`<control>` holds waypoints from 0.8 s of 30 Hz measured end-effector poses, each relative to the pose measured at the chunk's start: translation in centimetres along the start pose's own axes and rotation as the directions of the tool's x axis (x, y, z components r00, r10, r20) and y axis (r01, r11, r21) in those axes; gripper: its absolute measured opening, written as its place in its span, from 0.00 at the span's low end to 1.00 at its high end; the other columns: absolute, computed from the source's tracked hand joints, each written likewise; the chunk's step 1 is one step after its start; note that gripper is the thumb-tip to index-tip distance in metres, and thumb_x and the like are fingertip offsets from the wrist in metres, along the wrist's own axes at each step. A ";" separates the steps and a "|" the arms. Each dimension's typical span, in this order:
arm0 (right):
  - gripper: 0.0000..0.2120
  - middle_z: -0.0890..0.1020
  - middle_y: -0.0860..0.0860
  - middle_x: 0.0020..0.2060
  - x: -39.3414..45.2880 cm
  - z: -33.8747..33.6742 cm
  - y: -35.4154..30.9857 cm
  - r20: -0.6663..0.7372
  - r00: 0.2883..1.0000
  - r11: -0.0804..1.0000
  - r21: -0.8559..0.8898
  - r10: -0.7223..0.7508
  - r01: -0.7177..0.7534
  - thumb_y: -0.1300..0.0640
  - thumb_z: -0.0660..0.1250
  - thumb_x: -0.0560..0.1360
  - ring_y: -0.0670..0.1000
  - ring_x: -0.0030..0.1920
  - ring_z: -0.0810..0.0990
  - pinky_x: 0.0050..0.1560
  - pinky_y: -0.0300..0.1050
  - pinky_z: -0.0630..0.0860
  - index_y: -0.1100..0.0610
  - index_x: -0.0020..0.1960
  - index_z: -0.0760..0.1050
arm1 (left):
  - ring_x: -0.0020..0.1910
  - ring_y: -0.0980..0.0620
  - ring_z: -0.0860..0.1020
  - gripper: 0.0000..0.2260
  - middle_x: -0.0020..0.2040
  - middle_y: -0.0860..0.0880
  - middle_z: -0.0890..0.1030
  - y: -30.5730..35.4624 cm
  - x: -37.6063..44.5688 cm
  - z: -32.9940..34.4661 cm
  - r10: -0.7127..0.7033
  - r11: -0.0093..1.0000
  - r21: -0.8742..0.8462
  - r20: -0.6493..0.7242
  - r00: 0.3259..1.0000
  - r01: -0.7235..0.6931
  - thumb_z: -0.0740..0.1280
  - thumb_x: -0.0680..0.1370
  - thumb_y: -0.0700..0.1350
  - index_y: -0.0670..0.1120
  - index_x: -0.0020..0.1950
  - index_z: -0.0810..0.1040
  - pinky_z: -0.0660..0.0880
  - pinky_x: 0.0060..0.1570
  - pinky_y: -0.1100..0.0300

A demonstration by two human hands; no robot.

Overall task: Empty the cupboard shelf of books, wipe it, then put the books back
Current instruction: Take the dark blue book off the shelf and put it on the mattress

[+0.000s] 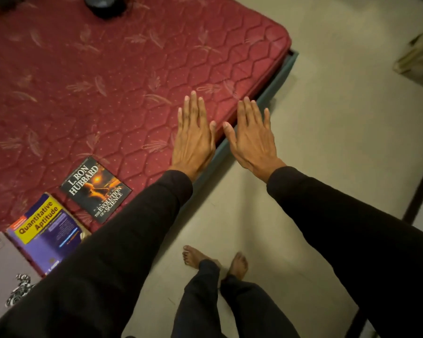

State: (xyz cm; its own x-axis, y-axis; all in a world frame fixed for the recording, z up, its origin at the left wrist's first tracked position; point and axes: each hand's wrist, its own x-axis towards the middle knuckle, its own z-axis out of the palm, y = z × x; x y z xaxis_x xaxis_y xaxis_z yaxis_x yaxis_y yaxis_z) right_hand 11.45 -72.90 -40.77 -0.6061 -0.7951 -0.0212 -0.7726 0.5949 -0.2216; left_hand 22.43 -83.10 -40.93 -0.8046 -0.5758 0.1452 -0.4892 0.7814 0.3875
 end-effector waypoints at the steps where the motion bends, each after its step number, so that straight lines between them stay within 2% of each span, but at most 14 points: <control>1: 0.32 0.52 0.59 0.78 -0.6 -0.5 0.9 -0.003 1.000 1.000 0.003 0.020 -0.020 0.42 0.45 0.83 0.57 0.79 0.48 0.77 0.58 0.43 0.63 0.78 0.49 | 0.79 0.39 0.46 0.26 0.79 0.35 0.48 1.1 0.1 0.3 0.014 1.000 0.002 0.017 1.000 -0.014 0.50 0.85 0.47 0.34 0.78 0.49 0.42 0.77 0.47; 15: 0.31 0.51 0.58 0.79 -7.9 -6.8 11.3 -0.057 0.958 0.960 0.028 0.281 -0.280 0.43 0.43 0.83 0.56 0.79 0.48 0.78 0.58 0.45 0.61 0.79 0.48 | 0.79 0.42 0.43 0.24 0.79 0.38 0.45 14.1 1.4 0.8 0.235 0.970 0.023 0.166 0.958 -0.242 0.47 0.85 0.46 0.36 0.78 0.47 0.37 0.75 0.52; 20: 0.32 0.50 0.58 0.79 -10.9 -8.9 14.8 -0.082 0.901 0.905 0.022 0.426 -0.426 0.42 0.42 0.83 0.56 0.79 0.47 0.77 0.56 0.43 0.61 0.79 0.47 | 0.79 0.42 0.44 0.24 0.79 0.37 0.46 17.7 3.0 0.1 0.334 0.938 0.022 0.191 0.923 -0.345 0.47 0.85 0.45 0.36 0.78 0.48 0.39 0.76 0.51; 24: 0.32 0.50 0.58 0.79 -12.5 -10.5 16.8 -0.126 0.839 0.847 0.040 0.530 -0.530 0.41 0.42 0.83 0.56 0.79 0.47 0.77 0.56 0.43 0.60 0.79 0.47 | 0.79 0.42 0.44 0.24 0.79 0.38 0.47 21.0 4.4 0.1 0.441 0.893 -0.013 0.223 0.869 -0.450 0.47 0.85 0.46 0.36 0.78 0.49 0.40 0.77 0.49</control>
State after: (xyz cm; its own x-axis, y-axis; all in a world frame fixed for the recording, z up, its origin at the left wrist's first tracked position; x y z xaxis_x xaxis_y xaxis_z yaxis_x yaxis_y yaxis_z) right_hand 4.09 -51.74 -33.98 -0.9416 -0.3366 -0.0128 -0.3260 0.9204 -0.2157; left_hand 8.58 -69.15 -32.24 -0.9903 -0.1023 0.0938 -0.0708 0.9535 0.2929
